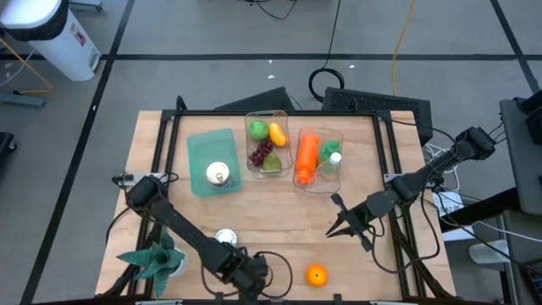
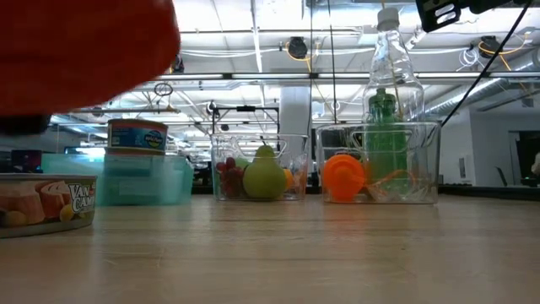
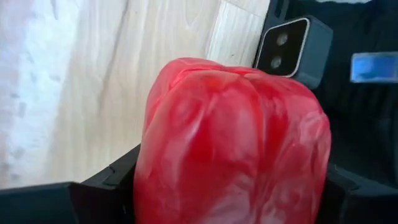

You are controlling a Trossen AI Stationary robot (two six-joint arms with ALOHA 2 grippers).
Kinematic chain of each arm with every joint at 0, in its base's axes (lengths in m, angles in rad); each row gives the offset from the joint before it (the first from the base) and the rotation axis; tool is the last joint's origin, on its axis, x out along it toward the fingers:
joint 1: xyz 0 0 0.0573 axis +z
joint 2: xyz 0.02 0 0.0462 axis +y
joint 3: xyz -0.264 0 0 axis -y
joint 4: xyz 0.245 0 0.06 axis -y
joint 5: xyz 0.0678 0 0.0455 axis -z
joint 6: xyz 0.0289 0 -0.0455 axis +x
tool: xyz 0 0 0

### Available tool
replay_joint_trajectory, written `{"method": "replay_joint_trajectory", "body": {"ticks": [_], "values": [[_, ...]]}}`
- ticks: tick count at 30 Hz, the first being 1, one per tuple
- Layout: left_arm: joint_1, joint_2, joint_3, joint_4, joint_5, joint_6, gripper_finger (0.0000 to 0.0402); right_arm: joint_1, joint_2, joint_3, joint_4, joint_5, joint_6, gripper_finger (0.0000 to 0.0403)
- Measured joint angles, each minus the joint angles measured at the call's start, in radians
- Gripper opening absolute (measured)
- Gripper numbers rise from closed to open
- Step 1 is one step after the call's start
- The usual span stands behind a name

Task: Pick & Place Food Item
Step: Put the red bell pepper into the left transparent bin

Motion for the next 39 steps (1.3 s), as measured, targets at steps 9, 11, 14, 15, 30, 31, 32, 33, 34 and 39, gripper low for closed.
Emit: {"method": "replay_joint_trajectory", "body": {"ticks": [9, 11, 14, 15, 30, 31, 32, 33, 34, 39], "values": [[0.048, -0.149, -0.001, 0.01, -0.176, 0.203, 0.031, 0.0, 0.004, 0.0, 0.0, 0.0, -0.009, 0.0018], [0.057, -0.201, -0.001, -0.005, -0.236, 0.292, 0.0311, 0.0, 0.004, 0.0, 0.0, 0.0, -0.01, 0.0018], [0.071, -0.29, 0.0, -0.009, -0.321, 0.454, 0.0313, 0.0, 0.004, 0.0, 0.004, 0.0, -0.011, 0.0018], [0.077, -0.319, 0.0, -0.015, -0.347, 0.499, 0.0314, 0.0, 0.004, 0.0, 0.012, 0.0, -0.011, 0.0018], [0.163, -0.849, -0.249, -0.077, -0.493, 0.78, 0.0293, 0.0, 0.004, 0.0, 0.054, 0.002, 0.012, 0.0018], [0.163, -0.891, -0.294, -0.069, -0.495, 0.781, 0.0293, 0.0, 0.004, 0.0, 0.053, 0.004, 0.017, 0.0018], [0.163, -0.94, -0.347, -0.05, -0.502, 0.782, 0.0294, 0.0, 0.004, 0.0, 0.055, 0.005, 0.019, 0.0018], [0.163, -0.985, -0.396, -0.019, -0.51, 0.782, 0.0296, 0.0, 0.004, -0.005, 0.071, 0.004, 0.019, 0.0018], [0.163, -1.032, -0.446, 0.012, -0.516, 0.782, 0.0298, 0.0, 0.004, -0.014, 0.098, 0.002, 0.019, 0.0018], [0.163, -1.245, -0.687, 0.162, -0.526, 0.783, 0.03, 0.0, -0.012, -0.076, 0.251, -0.027, -0.006, 0.0018]]}}
